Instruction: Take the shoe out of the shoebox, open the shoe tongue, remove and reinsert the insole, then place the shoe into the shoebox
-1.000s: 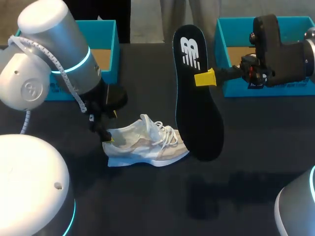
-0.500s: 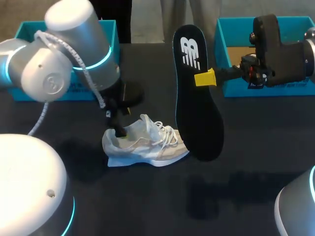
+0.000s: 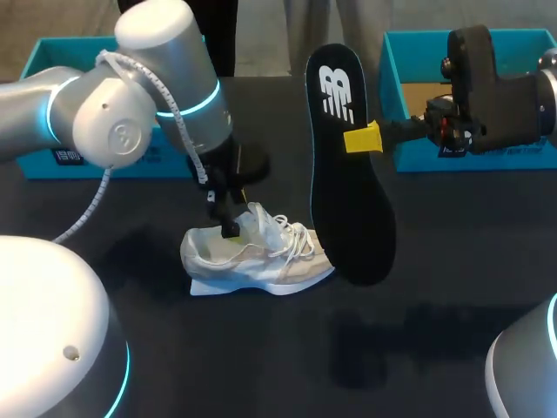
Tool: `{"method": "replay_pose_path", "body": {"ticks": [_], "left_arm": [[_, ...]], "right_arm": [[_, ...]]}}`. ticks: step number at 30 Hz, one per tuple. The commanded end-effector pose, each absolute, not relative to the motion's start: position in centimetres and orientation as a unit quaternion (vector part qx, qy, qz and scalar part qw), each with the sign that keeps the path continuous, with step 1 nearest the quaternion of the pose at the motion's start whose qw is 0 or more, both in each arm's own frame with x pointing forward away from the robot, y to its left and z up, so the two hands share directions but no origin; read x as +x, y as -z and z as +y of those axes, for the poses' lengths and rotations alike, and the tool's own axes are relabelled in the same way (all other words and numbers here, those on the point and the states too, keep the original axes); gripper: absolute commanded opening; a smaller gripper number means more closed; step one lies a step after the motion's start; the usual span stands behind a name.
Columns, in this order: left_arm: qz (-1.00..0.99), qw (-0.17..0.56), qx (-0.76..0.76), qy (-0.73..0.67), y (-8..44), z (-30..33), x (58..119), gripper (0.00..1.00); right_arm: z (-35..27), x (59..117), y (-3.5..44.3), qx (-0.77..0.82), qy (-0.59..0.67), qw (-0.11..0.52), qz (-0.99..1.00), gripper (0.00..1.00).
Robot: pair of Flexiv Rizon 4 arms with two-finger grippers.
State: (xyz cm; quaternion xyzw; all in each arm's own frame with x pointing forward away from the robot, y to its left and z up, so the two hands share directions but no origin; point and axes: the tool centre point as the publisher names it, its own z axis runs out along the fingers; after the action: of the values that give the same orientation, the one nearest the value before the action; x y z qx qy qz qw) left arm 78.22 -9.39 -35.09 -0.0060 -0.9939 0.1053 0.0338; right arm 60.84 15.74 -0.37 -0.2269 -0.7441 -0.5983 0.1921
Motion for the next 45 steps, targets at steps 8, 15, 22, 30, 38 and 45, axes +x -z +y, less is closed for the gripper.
{"method": "replay_pose_path", "body": {"ticks": [8, 15, 22, 30, 38, 45], "left_arm": [[-0.995, 0.045, -0.008, -0.092, 37.1, -10.0, 78.6, 1.0], [-0.995, 0.054, -0.002, -0.088, 38.4, -9.8, 78.6, 1.0], [-0.995, 0.058, -0.003, -0.085, 39.0, -10.0, 78.8, 0.78], [-0.993, 0.072, -0.007, -0.088, 39.3, -10.4, 78.6, 0.48], [-0.993, 0.078, -0.012, -0.092, 39.2, -10.3, 78.4, 0.0], [-0.99, 0.09, -0.046, -0.101, 38.3, -9.9, 78.6, 0.0]], "right_arm": [[16.0, 61.0, 0.4, -0.227, 0.597, 0.193, -0.745, 0.0], [16.0, 61.0, 0.4, -0.227, 0.597, 0.193, -0.745, 0.0], [16.0, 61.0, 0.4, -0.227, 0.597, 0.193, -0.745, 0.0], [16.0, 61.0, 0.4, -0.227, 0.597, 0.193, -0.745, 0.0], [16.0, 61.0, 0.4, -0.227, 0.597, 0.193, -0.745, 0.0], [16.0, 61.0, 0.4, -0.227, 0.597, 0.193, -0.745, 0.0]]}}
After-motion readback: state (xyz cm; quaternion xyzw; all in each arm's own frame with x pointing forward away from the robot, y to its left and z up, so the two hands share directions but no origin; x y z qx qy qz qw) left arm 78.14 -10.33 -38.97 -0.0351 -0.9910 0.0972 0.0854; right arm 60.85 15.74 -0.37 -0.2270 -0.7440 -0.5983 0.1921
